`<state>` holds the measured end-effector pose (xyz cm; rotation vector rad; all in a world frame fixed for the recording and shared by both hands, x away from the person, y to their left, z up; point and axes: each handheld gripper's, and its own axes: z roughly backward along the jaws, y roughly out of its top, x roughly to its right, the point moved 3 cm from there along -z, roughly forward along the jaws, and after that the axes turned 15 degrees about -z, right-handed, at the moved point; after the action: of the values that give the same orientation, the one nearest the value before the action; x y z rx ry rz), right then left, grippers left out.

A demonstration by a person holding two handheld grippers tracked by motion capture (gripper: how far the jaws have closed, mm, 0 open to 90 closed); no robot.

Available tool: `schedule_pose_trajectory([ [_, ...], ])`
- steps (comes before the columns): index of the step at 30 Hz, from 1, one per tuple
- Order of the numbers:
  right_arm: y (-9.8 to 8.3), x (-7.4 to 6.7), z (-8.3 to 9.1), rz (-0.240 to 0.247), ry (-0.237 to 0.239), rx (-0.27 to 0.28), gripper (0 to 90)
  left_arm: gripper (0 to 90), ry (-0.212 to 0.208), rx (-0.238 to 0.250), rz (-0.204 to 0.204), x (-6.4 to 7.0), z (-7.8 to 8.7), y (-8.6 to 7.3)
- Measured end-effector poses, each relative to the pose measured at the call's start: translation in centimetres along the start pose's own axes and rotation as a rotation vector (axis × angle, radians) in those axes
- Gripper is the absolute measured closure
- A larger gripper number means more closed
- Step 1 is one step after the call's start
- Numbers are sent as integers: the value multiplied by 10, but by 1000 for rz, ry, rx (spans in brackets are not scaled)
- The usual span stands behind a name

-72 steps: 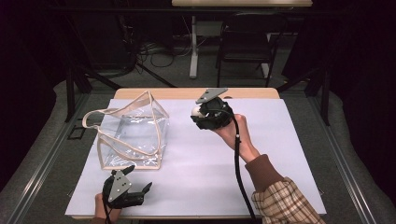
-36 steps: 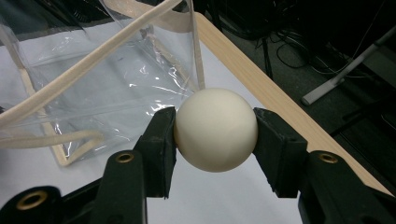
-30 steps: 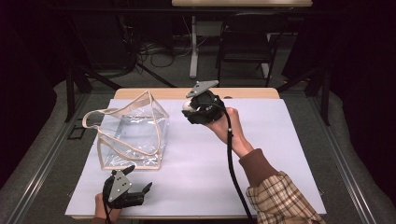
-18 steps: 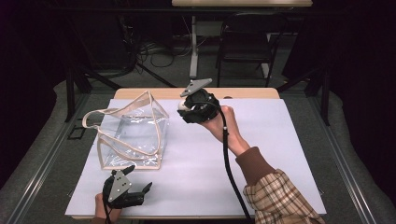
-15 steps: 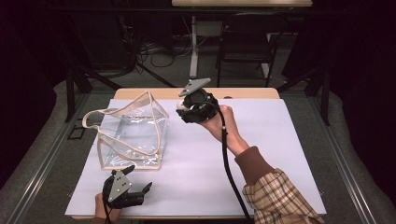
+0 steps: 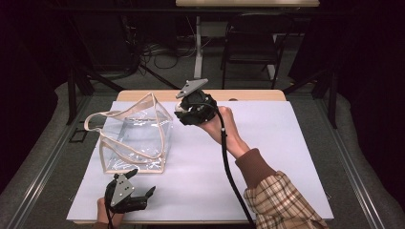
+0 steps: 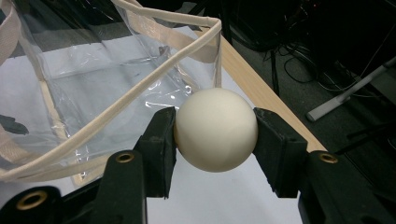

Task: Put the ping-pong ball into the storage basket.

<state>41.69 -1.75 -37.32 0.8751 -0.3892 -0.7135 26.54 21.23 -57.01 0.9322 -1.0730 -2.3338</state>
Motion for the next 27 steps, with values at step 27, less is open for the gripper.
schedule_pose_trajectory([
  [27, 7, -18, -12, 21, 22, -6, 510, 162, 3, 3, -5, 0, 1, 0],
])
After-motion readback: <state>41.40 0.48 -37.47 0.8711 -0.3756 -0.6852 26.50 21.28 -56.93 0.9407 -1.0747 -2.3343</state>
